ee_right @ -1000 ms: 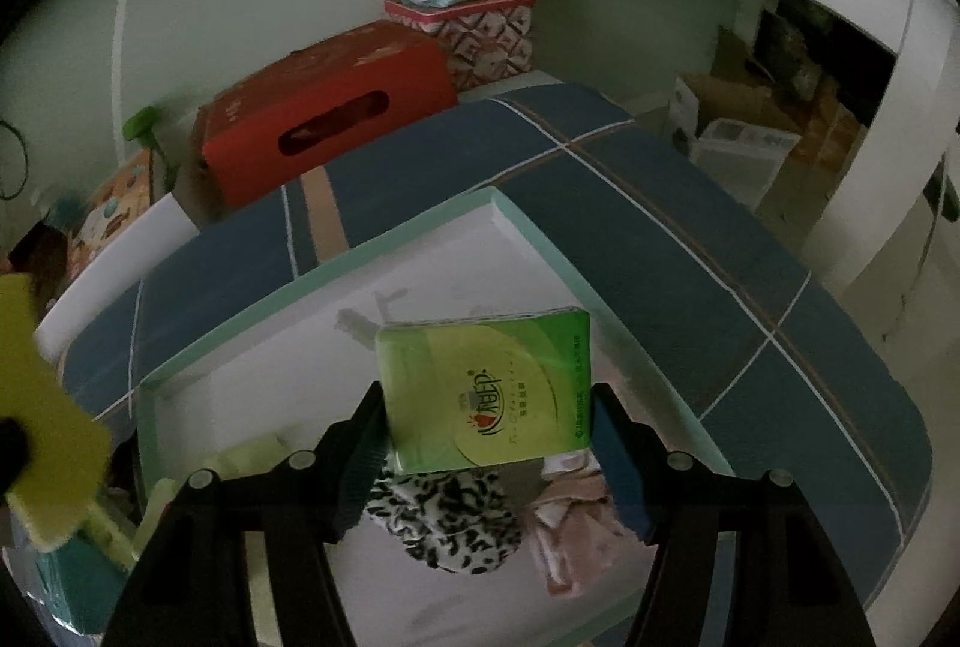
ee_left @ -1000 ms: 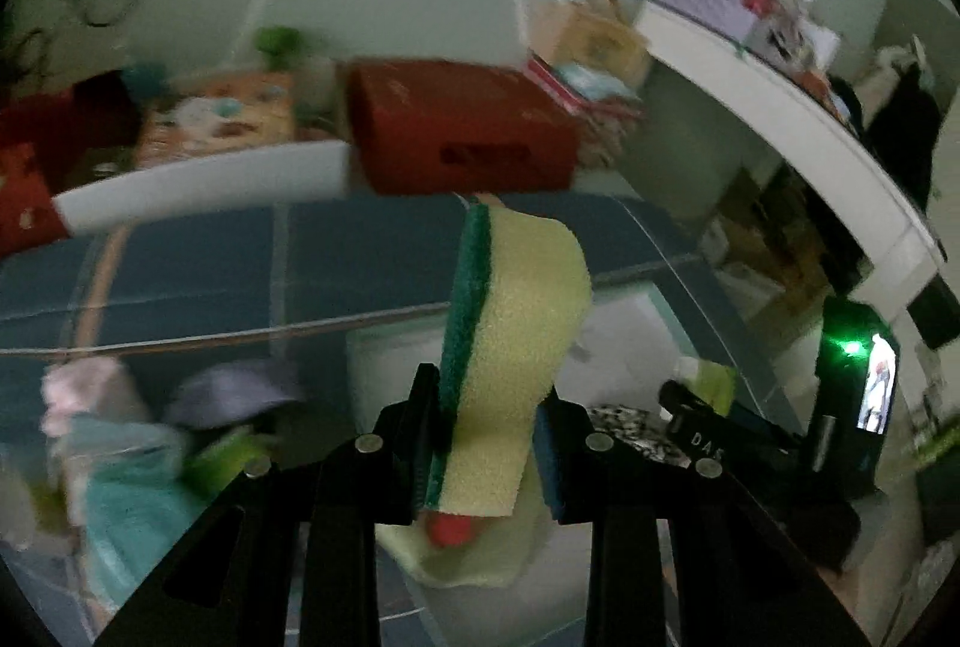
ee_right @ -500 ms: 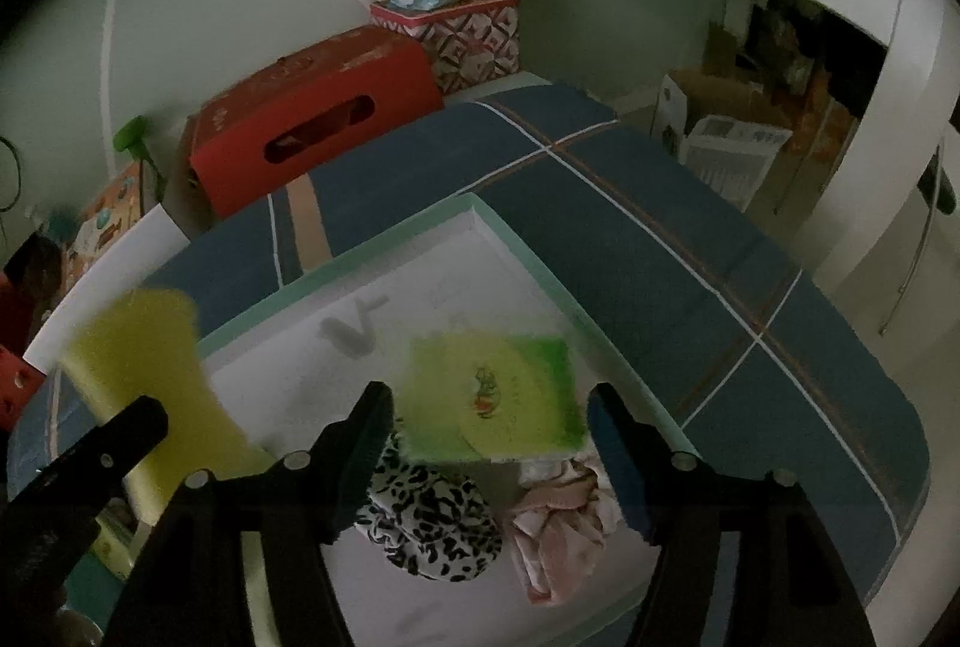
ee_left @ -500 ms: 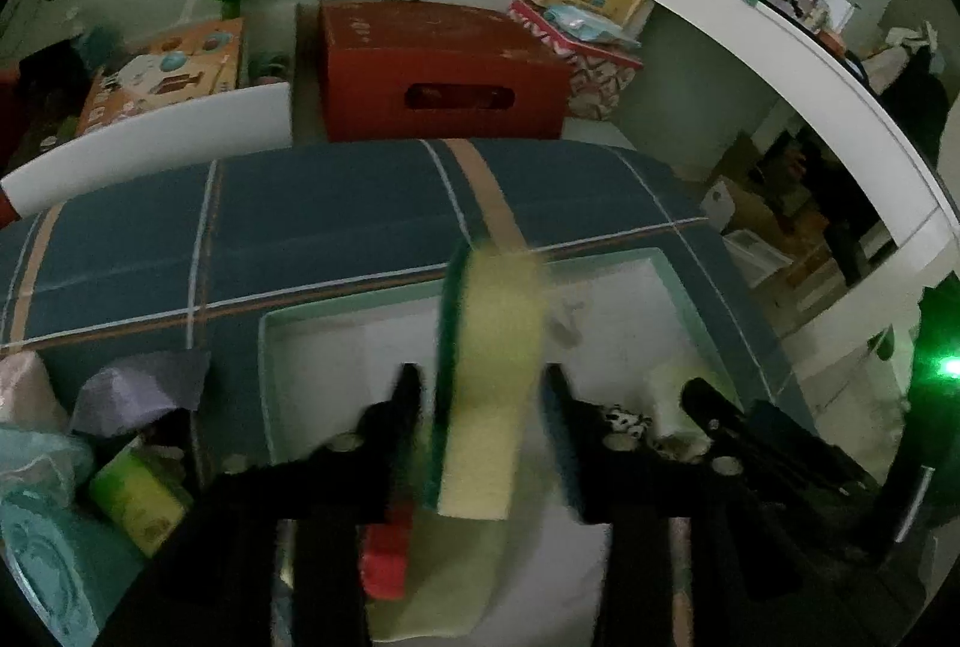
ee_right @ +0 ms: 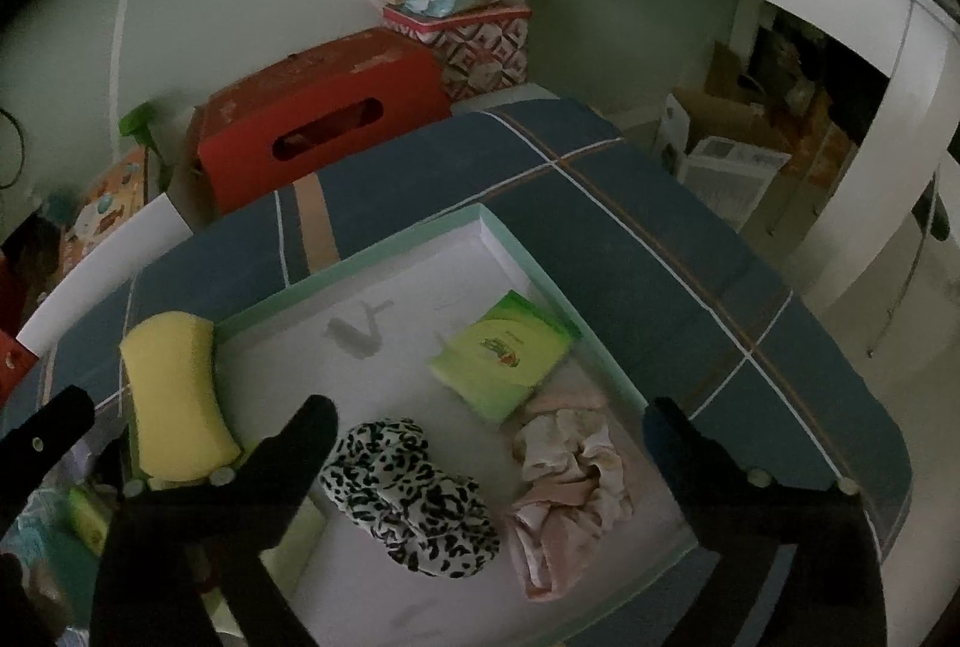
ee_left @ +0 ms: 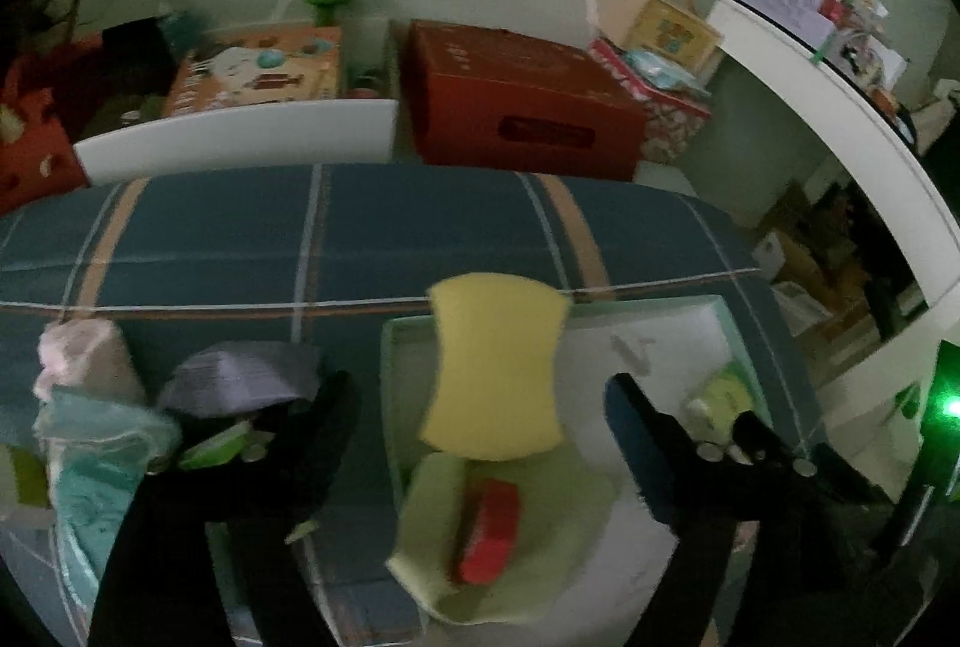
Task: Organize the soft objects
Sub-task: 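Move both open tools back from the tray to the pile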
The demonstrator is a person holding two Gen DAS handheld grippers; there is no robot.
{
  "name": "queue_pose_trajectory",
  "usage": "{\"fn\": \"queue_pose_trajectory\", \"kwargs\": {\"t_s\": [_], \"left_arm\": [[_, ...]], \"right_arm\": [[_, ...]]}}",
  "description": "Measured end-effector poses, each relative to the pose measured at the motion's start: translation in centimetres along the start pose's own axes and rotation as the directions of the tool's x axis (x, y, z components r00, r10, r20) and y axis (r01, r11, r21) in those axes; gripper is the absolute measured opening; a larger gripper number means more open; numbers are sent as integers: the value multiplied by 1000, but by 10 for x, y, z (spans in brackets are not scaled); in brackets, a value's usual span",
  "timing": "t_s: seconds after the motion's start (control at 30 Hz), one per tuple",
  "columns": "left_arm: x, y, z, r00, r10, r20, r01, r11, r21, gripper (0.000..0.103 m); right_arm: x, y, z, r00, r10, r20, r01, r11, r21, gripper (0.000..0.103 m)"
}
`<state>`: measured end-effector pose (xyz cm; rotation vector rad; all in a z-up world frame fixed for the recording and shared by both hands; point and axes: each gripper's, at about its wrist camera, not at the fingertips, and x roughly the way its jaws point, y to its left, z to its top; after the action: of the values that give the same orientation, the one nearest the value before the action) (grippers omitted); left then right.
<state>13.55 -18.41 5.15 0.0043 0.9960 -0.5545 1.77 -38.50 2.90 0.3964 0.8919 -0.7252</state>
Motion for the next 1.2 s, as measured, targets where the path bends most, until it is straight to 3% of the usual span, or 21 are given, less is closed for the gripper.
{"fn": "queue_pose_trajectory", "kwargs": {"t_s": [0.2, 0.37, 0.57, 0.77, 0.87, 1.0, 1.13, 1.2], "left_arm": [[-20, 32, 0, 996, 81, 37, -79, 996, -49, 91], [-51, 75, 3, 985, 156, 80, -146, 982, -119, 91], [-98, 141, 1, 941, 309, 136, -271, 931, -244, 92], [-127, 204, -11, 915, 385, 120, -318, 871, -374, 92], [-131, 225, -14, 920, 380, 94, -316, 862, -397, 92], [-119, 241, -5, 944, 329, 42, -292, 884, -365, 92], [-96, 254, 10, 970, 233, -67, -241, 905, -350, 92], [-78, 257, 18, 975, 182, -125, -215, 911, -351, 92]], "right_arm": [[-5, 11, 0, 1000, 8, 12, -8, 1000, -22, 103], [-16, 29, 0, 996, 79, 33, -77, 996, -43, 103], [-27, 71, -6, 984, 176, 35, -170, 977, -131, 103], [-36, 119, -21, 954, 301, 2, -294, 934, -204, 103], [-39, 141, -30, 940, 341, -21, -337, 914, -224, 103], [-45, 170, -41, 908, 413, -66, -416, 875, -248, 103], [-40, 190, -43, 880, 458, -128, -475, 847, -239, 103], [-32, 198, -39, 865, 473, -168, -500, 836, -224, 103]]}}
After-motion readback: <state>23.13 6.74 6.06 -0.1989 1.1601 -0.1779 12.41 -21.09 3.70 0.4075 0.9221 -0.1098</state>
